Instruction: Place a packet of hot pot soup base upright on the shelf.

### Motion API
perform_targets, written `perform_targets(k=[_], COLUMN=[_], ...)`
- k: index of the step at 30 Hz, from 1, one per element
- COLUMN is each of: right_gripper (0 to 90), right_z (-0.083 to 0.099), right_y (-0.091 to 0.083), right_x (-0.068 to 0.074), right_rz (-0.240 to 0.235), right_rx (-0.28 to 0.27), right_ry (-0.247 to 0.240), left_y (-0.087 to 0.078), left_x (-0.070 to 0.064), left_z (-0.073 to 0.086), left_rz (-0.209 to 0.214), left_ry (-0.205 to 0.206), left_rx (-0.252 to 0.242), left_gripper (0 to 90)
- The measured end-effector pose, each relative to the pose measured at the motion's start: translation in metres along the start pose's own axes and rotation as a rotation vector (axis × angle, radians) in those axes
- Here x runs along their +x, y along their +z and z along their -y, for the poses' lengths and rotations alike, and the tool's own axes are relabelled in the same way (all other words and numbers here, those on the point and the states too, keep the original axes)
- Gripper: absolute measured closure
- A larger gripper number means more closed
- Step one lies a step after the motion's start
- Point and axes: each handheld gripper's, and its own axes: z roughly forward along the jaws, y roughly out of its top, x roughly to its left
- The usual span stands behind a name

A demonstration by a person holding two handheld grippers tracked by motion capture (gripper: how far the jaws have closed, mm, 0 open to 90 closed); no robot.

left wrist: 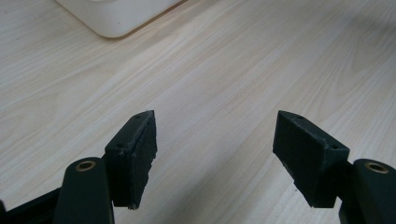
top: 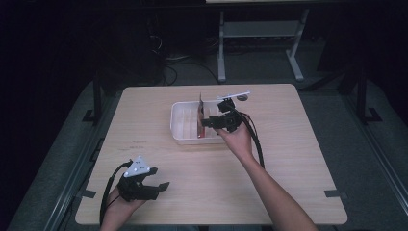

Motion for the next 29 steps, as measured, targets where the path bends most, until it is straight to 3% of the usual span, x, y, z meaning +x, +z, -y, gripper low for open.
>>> perform_targets(k=[18, 29], right_gripper=[47.4, 43.7], right_z=[0.019, 0.044], right_y=[-0.029, -0.053], right_x=[-0.013, -0.017], right_rz=[-0.054, -0.070], right_rx=[0.002, 0.014], right_ry=[-0.010, -0.030], left_y=[0.000, 0.000], left_x=[0.001, 0.001], left_z=[0.001, 0.001], left_rz=[-0.004, -0.006], left_ry=[-0.004, -0.006], left_rx=[0.003, 0.003], left_gripper=[29.0, 28.1])
